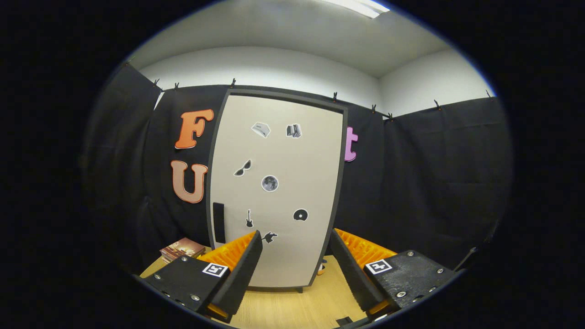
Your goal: Open the shoe cabinet door, grab the shoes and put them into the shoe cabinet, then close the shoe cabinet door.
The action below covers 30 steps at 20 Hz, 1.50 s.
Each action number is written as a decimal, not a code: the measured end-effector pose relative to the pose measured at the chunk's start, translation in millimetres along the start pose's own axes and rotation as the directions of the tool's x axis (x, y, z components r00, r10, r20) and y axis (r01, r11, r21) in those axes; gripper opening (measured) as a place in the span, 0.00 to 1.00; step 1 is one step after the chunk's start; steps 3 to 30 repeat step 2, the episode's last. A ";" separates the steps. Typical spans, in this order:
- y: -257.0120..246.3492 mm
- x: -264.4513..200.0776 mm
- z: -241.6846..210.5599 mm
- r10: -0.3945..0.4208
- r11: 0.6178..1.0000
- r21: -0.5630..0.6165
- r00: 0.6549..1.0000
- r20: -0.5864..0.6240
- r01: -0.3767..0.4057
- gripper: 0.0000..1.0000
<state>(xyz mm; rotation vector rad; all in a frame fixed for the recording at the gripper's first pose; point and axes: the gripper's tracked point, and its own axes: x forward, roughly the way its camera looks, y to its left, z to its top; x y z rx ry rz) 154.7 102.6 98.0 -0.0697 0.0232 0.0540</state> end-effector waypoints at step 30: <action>-7.9 -17.0 7.3 -0.013 1.000 0.003 1.000 0.016 0.012 0.93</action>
